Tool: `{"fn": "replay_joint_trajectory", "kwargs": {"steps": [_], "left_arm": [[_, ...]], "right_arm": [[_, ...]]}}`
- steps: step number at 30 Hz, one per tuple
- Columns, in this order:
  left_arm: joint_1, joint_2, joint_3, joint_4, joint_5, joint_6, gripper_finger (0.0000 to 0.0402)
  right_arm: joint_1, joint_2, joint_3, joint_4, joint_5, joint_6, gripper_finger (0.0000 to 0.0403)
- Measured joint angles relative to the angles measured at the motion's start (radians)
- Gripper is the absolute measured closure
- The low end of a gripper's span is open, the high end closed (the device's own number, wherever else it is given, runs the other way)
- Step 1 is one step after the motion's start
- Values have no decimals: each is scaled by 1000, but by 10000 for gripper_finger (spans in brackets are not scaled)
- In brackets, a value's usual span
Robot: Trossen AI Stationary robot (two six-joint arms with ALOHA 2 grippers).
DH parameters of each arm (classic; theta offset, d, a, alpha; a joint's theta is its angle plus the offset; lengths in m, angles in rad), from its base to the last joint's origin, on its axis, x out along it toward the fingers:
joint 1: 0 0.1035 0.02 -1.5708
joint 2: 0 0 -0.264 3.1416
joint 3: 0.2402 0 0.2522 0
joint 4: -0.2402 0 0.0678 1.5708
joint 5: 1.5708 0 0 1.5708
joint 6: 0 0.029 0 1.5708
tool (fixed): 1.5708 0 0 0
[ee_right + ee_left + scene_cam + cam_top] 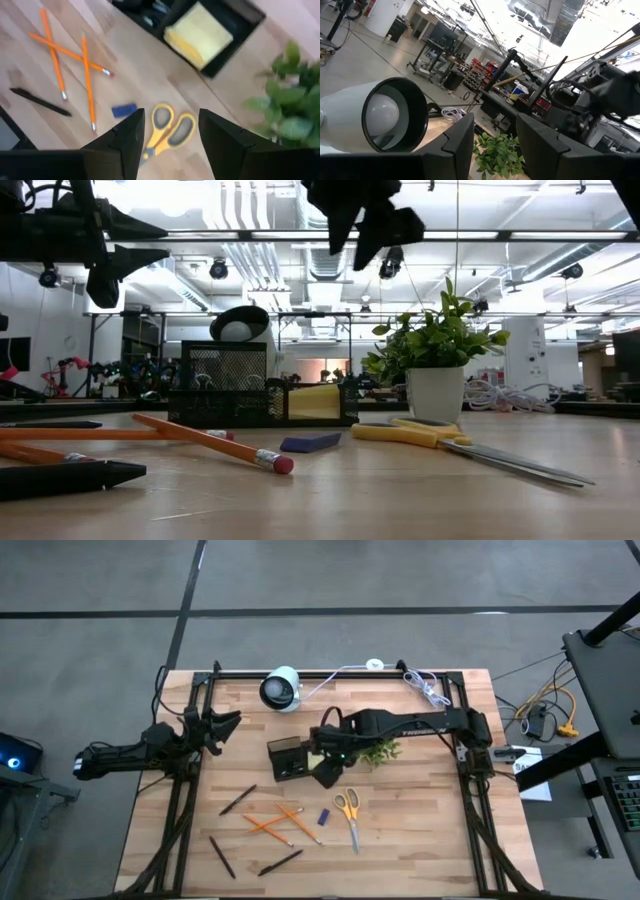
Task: Pick and place office supplies into organizer
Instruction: Put the yellow scissors in the black desk organizer
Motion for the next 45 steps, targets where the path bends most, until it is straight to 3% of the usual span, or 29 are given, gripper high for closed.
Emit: {"fn": "replay_joint_trajectory", "kwargs": {"steps": [7,20,28,45], "left_arm": [[0,0,0,0,0,-2,269],[0,0,0,1,0,-2,269],[0,0,0,1,0,-1,269],[0,0,0,1,0,0,269]], "right_arm": [[43,1,-17,-85,-3,125,229],[83,5,-131,-56,-38,414,229],[114,6,-266,143,-48,553,229],[124,7,-488,399,-41,567,229]]}}
